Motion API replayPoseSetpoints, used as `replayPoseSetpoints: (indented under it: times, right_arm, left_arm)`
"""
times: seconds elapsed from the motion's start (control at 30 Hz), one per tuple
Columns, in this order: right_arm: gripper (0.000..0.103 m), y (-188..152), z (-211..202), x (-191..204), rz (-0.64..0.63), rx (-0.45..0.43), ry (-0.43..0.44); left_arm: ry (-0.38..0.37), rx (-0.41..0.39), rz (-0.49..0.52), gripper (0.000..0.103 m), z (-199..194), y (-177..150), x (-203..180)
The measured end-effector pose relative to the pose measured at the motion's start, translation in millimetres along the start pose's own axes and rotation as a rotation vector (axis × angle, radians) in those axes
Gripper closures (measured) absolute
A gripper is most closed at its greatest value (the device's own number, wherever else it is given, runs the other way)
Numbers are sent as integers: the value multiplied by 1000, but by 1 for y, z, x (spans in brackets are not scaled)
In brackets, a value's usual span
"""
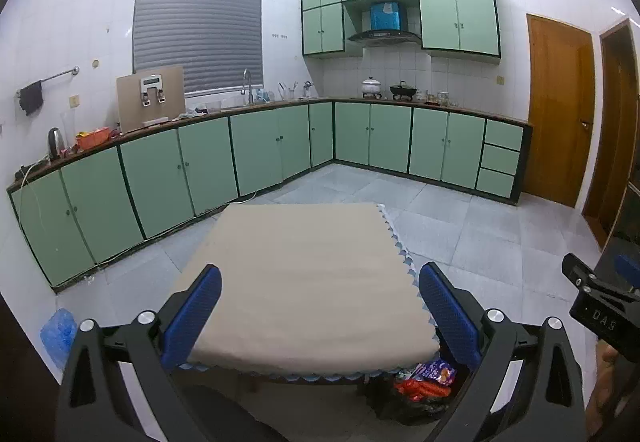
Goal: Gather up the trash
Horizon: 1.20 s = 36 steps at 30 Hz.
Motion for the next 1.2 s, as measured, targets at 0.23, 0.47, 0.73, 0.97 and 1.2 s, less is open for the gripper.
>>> replayPoseSetpoints:
  times: [0.23, 0.47, 0.73, 0.97, 1.2]
  right_arm:
    - [5, -1, 1, -4, 2, -1, -6]
    - [5, -2, 3, -3, 1, 0, -7]
    - [5, -3, 3, -2, 0, -3, -8]
    - [5, -3, 4, -2, 0, 1, -6]
    - [5, -4, 4, -1, 1, 1, -7]
  left_arm:
    - [0, 7, -6, 6, 2, -1, 1]
    - [4, 5, -13, 6, -1, -1, 2]
    - [6, 4, -11, 6, -1, -1, 3]
    - [4, 5, -12, 6, -1, -1, 3]
    - [3, 7, -13, 6, -2, -3, 4]
Point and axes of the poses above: each gripper's, at about its wrist camera, not at the fingertips, and z roughly the way its jaws point, x to its left, y to its top, the point moved 2 cm from there along z, roughly the way its jaws point, and after that the axes turned 12 degrees about y, right-handed, at the moved point
